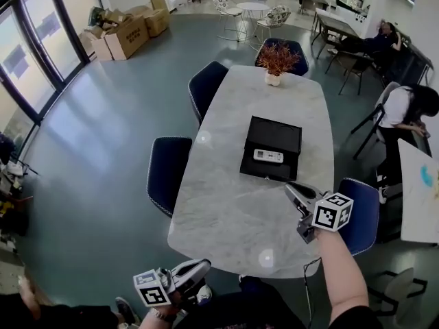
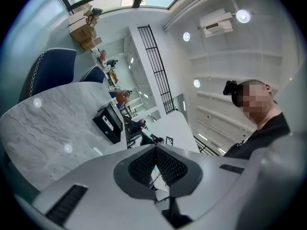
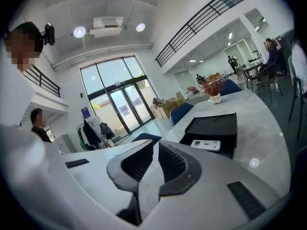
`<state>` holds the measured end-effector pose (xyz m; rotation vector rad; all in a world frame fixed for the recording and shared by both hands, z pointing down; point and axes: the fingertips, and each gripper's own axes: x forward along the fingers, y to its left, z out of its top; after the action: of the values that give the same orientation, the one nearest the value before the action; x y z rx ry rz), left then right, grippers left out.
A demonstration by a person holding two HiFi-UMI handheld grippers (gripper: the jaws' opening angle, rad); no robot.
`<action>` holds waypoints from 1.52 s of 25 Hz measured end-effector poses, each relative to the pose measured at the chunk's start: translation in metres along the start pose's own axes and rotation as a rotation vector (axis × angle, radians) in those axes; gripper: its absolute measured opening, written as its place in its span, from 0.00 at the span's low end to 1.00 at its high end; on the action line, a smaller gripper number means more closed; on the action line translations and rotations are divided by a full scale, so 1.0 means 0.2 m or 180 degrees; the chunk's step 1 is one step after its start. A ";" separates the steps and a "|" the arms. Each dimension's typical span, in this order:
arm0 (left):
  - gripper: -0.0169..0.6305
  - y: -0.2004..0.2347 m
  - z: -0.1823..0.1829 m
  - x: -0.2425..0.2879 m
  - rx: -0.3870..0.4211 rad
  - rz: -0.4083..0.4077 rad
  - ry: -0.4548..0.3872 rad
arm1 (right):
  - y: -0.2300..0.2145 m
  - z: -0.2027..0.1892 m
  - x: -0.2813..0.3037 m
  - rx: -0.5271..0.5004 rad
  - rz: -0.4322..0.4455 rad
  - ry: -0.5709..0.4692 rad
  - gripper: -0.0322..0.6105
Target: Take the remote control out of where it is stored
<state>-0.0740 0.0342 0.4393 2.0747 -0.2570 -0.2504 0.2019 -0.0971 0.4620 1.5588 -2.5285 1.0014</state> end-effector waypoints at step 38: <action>0.03 0.11 -0.08 0.03 -0.0160 0.0930 -0.0827 | -0.95 -0.41 0.82 -0.1617 -0.0050 0.3093 0.16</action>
<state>-0.0655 0.0354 0.4667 1.9238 -0.6979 -0.3436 0.2470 -0.2428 0.6784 0.6826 -1.8403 0.7442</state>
